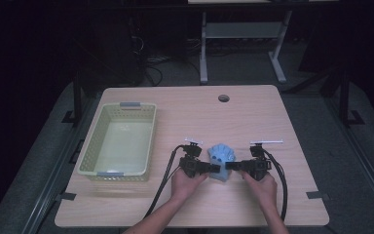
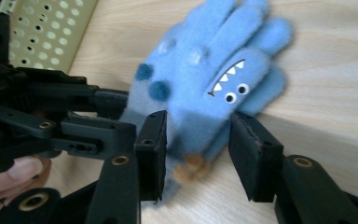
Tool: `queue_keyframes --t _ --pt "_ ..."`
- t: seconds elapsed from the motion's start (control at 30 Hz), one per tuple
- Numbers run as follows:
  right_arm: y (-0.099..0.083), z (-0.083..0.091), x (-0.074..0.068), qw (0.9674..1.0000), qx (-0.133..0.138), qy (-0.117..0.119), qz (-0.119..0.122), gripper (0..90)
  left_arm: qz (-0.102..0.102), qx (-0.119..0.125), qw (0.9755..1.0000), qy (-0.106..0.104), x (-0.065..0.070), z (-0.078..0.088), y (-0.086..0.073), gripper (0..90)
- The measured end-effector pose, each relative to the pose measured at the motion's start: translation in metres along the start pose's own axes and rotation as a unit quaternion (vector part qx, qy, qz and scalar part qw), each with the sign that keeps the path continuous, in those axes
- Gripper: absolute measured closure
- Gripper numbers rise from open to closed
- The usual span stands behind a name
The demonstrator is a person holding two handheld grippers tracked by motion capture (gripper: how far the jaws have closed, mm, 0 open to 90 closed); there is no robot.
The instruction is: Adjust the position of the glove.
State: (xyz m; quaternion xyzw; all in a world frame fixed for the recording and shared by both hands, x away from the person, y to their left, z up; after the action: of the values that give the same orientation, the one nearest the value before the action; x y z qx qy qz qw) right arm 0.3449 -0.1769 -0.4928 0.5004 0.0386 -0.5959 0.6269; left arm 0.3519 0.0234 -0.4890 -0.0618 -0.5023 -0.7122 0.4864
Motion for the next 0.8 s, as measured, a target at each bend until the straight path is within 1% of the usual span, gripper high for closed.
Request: queue_keyframes --t 0.1,0.17,0.2,0.33,0.4,0.53,0.67,0.73,0.8 --pt "-0.0001 -0.0017 0.0007 1.0 0.004 0.003 -0.001 58.8 -0.002 -0.002 1.0 -0.003 -0.0002 -0.0004 -0.0001 56.2" --pt "-0.0002 -0.0027 0.0017 0.9998 0.009 0.008 -0.013 59.7 -0.001 -0.004 1.0 -0.006 0.0 -0.0012 -0.0001 56.7" --pt "-0.0003 -0.0035 0.0021 0.9998 0.01 0.009 -0.015 60.4 0.002 -0.003 1.0 -0.007 0.0009 -0.0023 -0.0001 56.9" --pt "-0.0009 -0.0061 0.0007 0.9998 0.011 0.009 -0.016 64.5 0.001 -0.005 1.0 -0.008 0.0016 -0.003 0.0 57.4" --pt "-0.0006 -0.006 0.0024 0.9997 0.013 0.009 -0.018 66.5 0.003 -0.007 0.9999 -0.009 0.0008 -0.0027 0.0003 57.9" --pt "-0.0011 -0.0048 0.0068 0.9991 0.017 0.014 -0.035 69.6 0.005 -0.008 0.9999 -0.011 0.0007 -0.0037 0.0006 58.3" --pt "-0.0026 -0.0067 0.0048 0.9993 0.016 0.015 -0.031 72.7 0.006 -0.009 0.9999 -0.013 0.0004 -0.0043 0.001 58.7" --pt "-0.0034 -0.0079 0.0042 0.9994 0.016 0.016 -0.028 73.7 0.01 -0.009 0.9998 -0.017 -0.0004 -0.0046 0.001 59.3" --pt "-0.004 -0.0084 0.0042 0.9994 0.014 0.019 -0.025 74.7 0.021 -0.01 0.9995 -0.022 -0.002 -0.005 0.0015 60.1"
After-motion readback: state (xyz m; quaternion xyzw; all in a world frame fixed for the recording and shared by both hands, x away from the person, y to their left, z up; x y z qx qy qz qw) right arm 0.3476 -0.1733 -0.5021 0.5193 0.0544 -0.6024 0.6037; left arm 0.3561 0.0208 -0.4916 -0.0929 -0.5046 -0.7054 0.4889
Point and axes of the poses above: each handheld gripper's, and its own axes: z roughly backward along the jaws, y roughly out of its top, x roughly to its right, the point moved 3 cm from there along -z, roughly forward along the jaws, and after that the axes turned 15 degrees about x, right-handed, at the moved point
